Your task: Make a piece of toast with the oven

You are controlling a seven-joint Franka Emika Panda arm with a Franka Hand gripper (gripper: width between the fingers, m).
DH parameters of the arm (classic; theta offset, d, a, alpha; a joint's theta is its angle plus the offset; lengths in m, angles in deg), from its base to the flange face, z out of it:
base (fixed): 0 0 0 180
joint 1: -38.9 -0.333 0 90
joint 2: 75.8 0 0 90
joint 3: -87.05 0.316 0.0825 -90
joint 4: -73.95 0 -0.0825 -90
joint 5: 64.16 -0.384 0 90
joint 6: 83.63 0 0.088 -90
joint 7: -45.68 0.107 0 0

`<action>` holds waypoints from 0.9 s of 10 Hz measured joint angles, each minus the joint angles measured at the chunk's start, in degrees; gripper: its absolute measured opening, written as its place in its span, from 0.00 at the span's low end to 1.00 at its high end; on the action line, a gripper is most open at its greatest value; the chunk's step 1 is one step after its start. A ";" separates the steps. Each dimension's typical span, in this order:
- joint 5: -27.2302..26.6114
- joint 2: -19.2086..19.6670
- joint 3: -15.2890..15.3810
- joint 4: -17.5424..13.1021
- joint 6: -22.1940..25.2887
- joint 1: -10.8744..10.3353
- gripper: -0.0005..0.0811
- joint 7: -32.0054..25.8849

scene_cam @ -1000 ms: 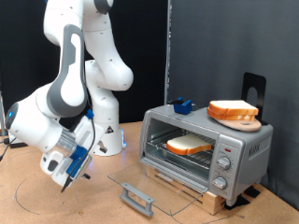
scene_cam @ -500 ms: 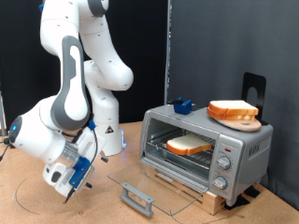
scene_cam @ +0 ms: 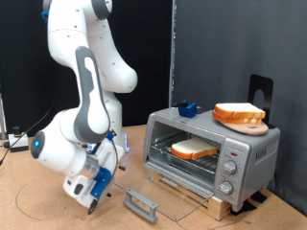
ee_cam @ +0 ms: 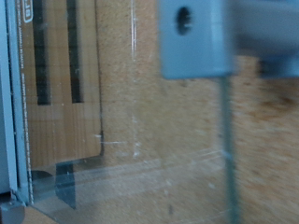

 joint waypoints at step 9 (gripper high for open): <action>-5.98 -6.37 3.57 2.53 13.08 1.85 1.00 -4.69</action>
